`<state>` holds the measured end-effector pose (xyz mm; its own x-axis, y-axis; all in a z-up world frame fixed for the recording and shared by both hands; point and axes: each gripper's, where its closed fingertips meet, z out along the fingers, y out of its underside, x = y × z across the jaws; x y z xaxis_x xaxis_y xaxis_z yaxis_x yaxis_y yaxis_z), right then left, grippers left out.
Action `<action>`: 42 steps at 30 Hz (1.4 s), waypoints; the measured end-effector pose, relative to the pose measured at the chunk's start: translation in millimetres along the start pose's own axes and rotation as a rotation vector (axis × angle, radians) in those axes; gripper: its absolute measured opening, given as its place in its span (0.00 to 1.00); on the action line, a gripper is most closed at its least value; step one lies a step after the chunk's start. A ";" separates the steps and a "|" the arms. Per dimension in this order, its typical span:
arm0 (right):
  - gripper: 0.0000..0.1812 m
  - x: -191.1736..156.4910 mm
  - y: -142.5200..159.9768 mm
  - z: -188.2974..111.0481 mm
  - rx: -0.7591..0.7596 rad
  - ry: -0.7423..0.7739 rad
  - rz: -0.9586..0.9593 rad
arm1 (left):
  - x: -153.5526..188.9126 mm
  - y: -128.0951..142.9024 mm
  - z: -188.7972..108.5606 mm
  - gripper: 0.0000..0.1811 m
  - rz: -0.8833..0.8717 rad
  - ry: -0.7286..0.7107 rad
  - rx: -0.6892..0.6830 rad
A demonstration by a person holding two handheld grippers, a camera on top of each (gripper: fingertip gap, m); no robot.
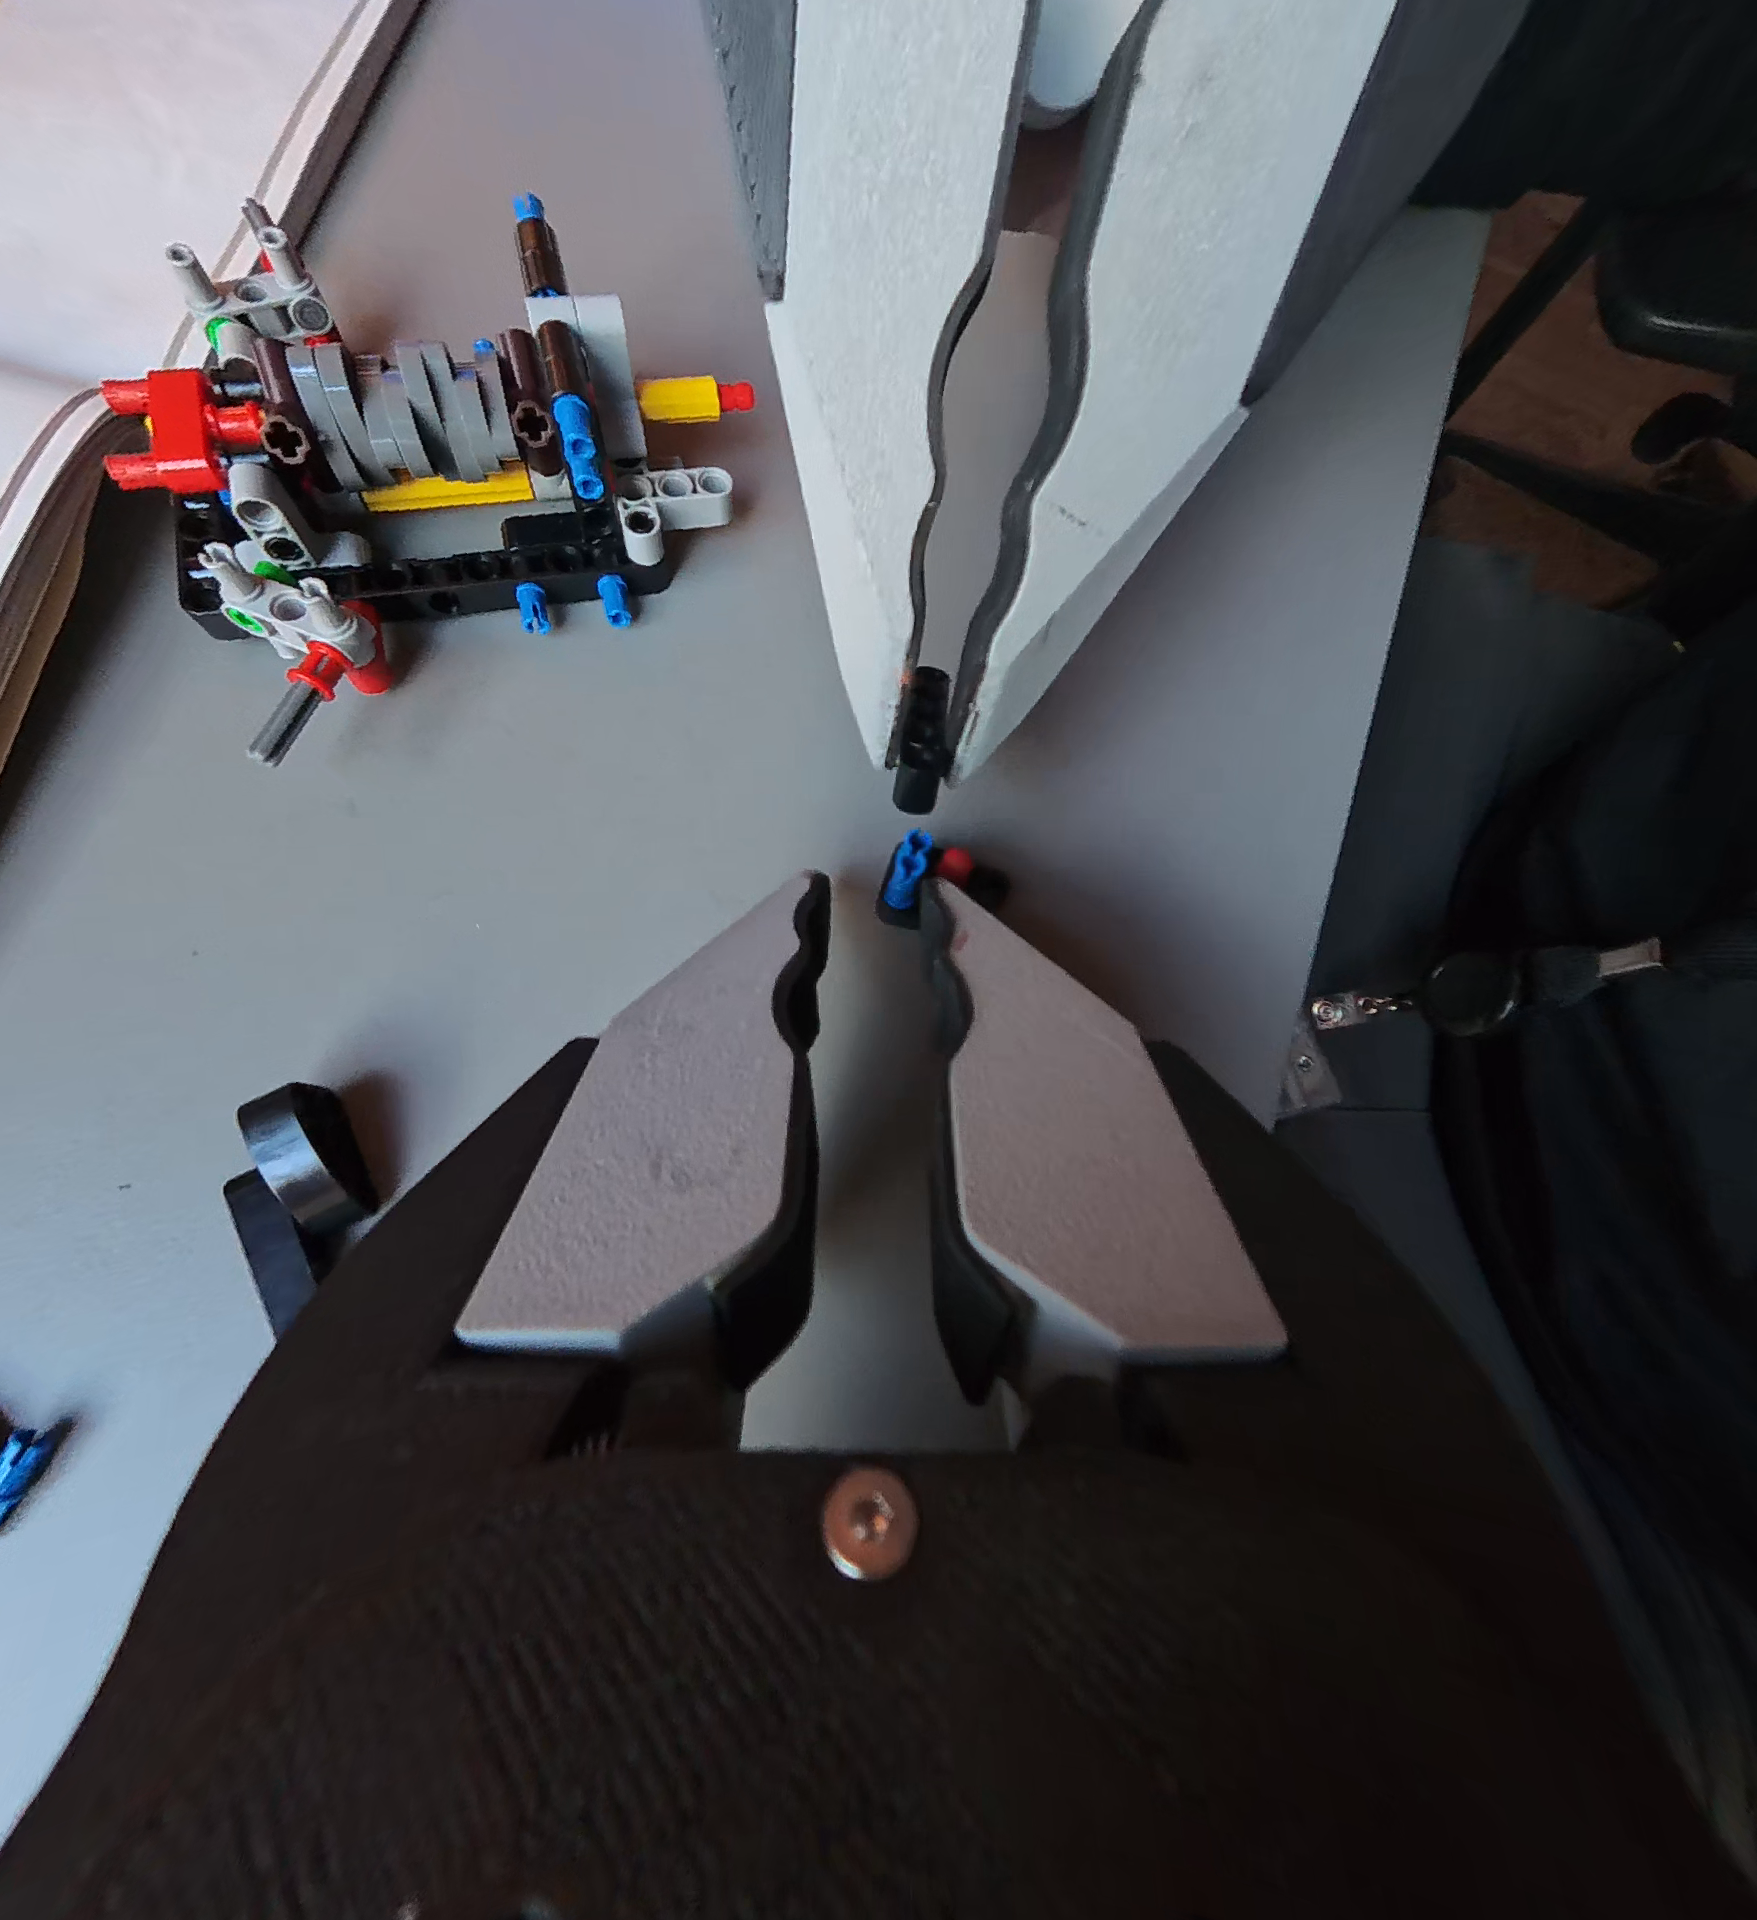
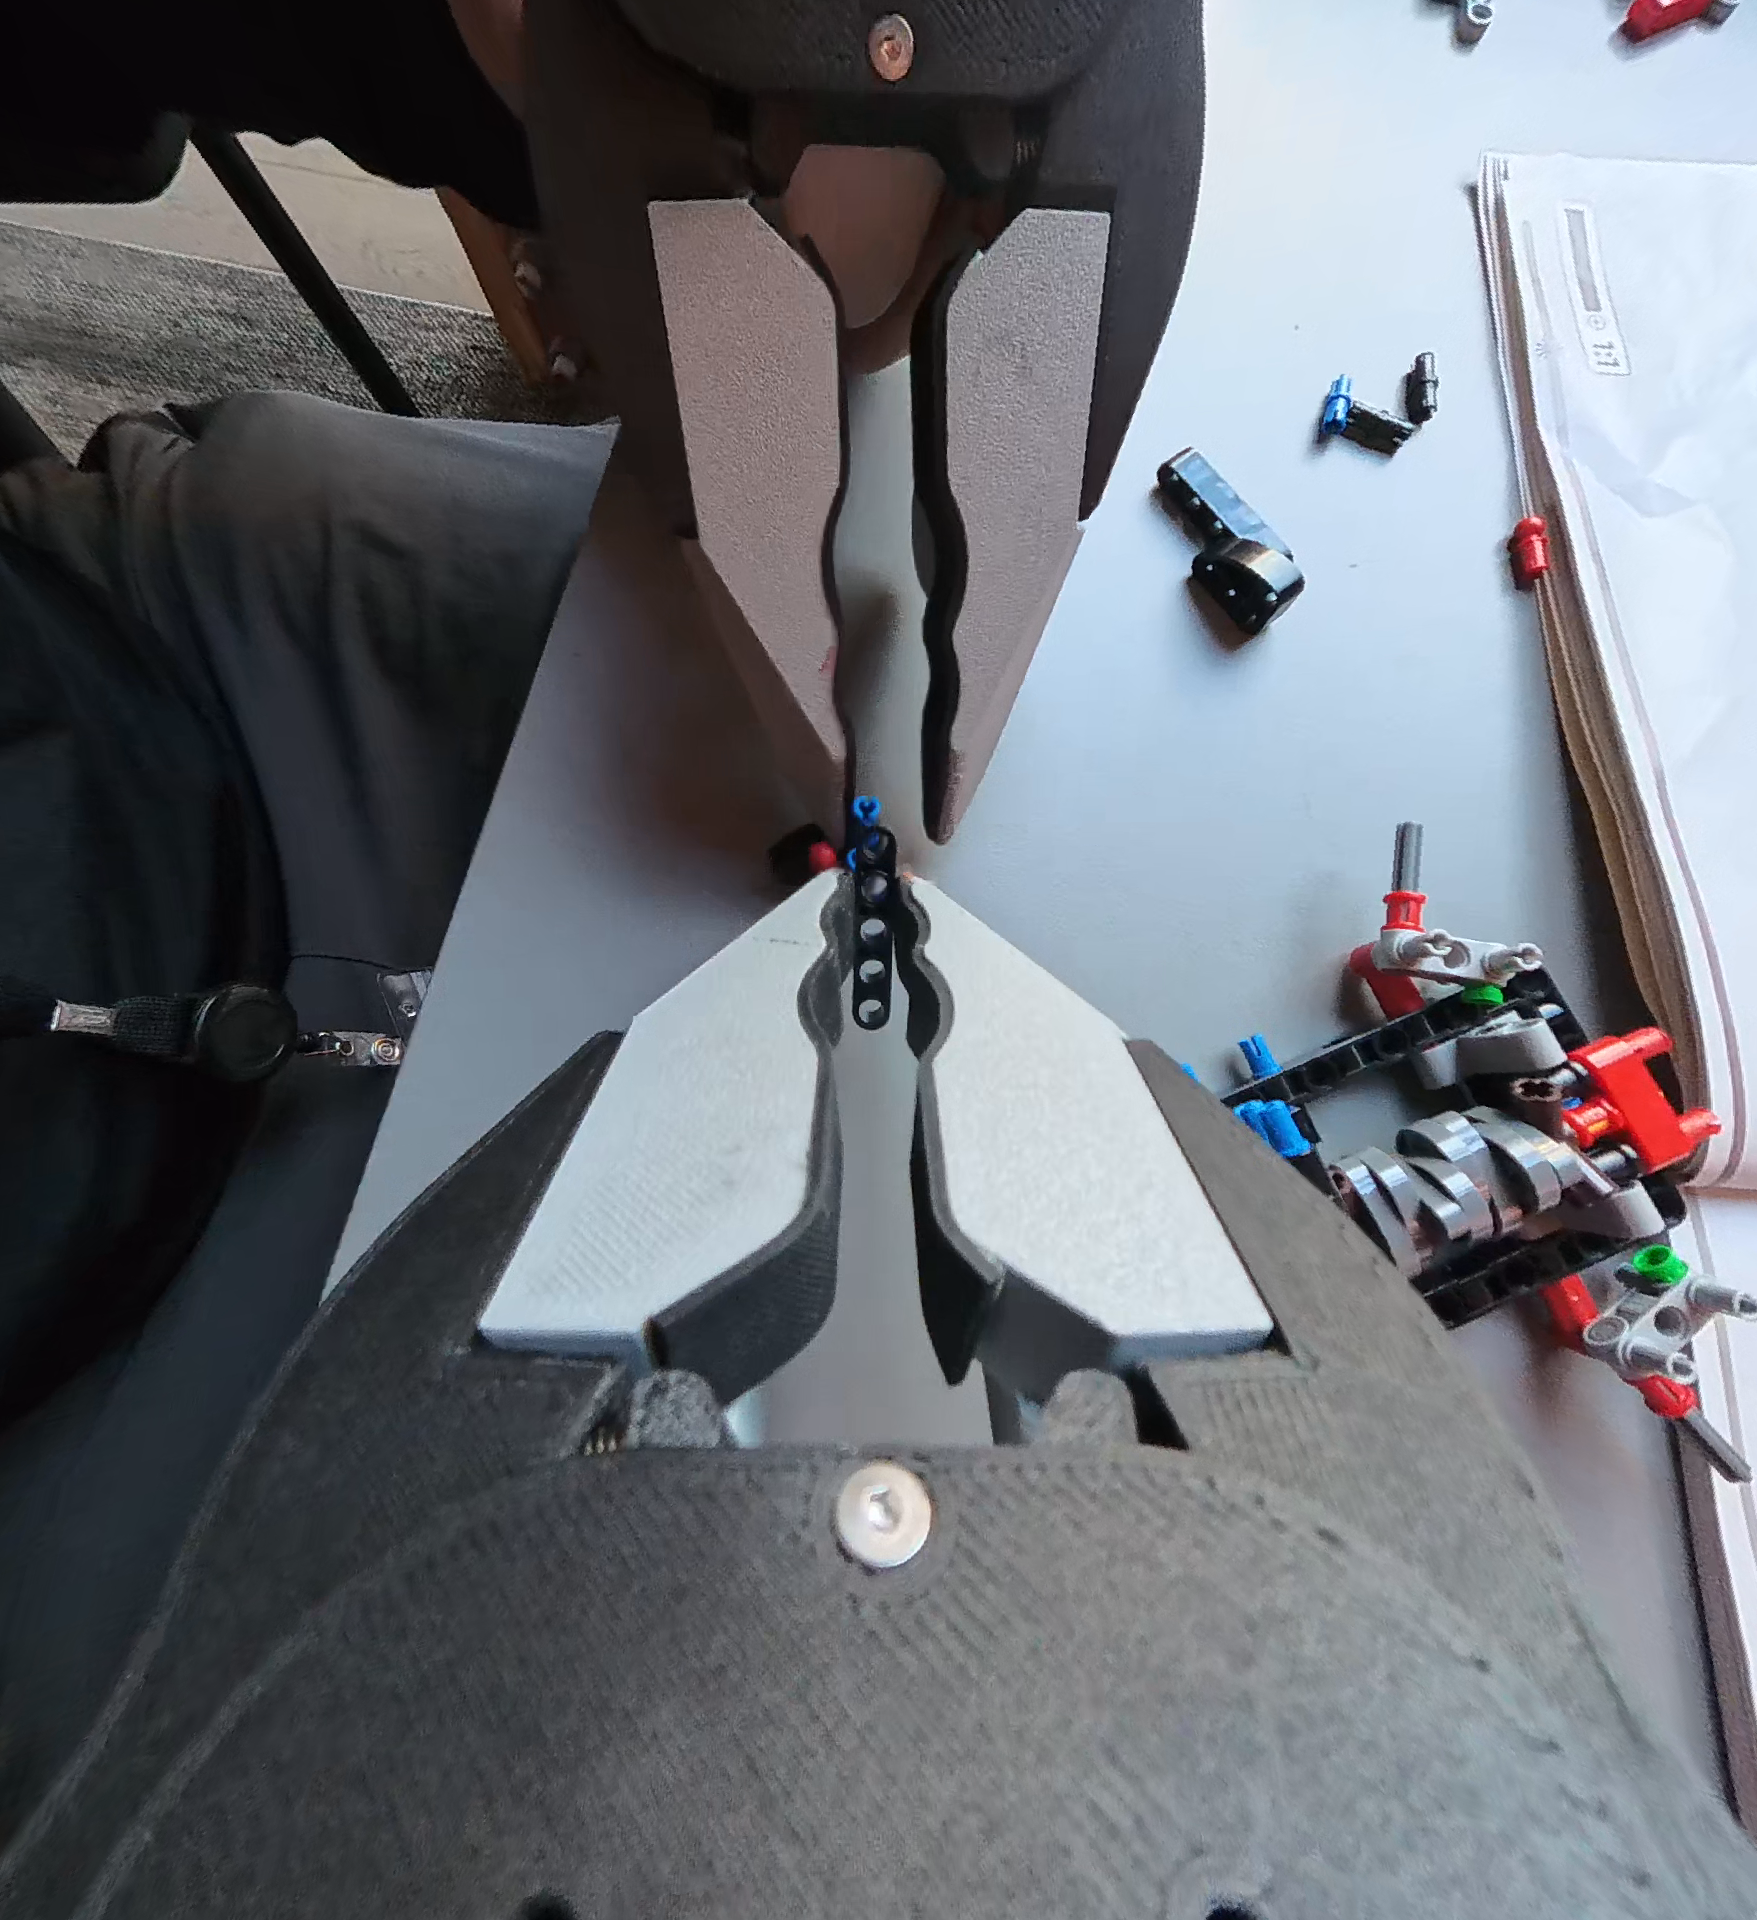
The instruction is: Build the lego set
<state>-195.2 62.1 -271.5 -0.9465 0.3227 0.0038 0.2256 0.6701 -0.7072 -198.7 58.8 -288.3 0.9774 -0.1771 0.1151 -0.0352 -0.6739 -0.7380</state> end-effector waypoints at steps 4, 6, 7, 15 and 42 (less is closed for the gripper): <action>0.03 -0.1 0.9 3.2 0.011 -0.010 0.016 | 0.7 -2.6 2.8 0.06 0.005 -0.004 0.002; 0.03 -0.9 -5.3 2.5 0.045 -0.007 0.010 | 1.2 -3.2 3.7 0.07 0.008 -0.007 0.002; 0.03 -2.8 -8.8 2.3 0.060 -0.013 0.007 | 1.1 -3.5 4.1 0.08 0.009 -0.009 0.002; 0.03 0.4 -3.2 6.1 -0.006 0.047 -0.044 | 0.7 -4.3 3.9 0.13 0.019 -0.021 0.005; 0.03 3.3 -3.3 5.9 0.020 0.056 -0.027 | -6.3 -2.4 -6.5 0.19 0.018 -0.053 0.028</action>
<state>-200.5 57.0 -273.4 -0.9376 0.3422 0.0621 0.1952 0.6656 -0.7204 -206.2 56.9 -282.9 0.9865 -0.1498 0.0668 -0.0474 -0.6502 -0.7583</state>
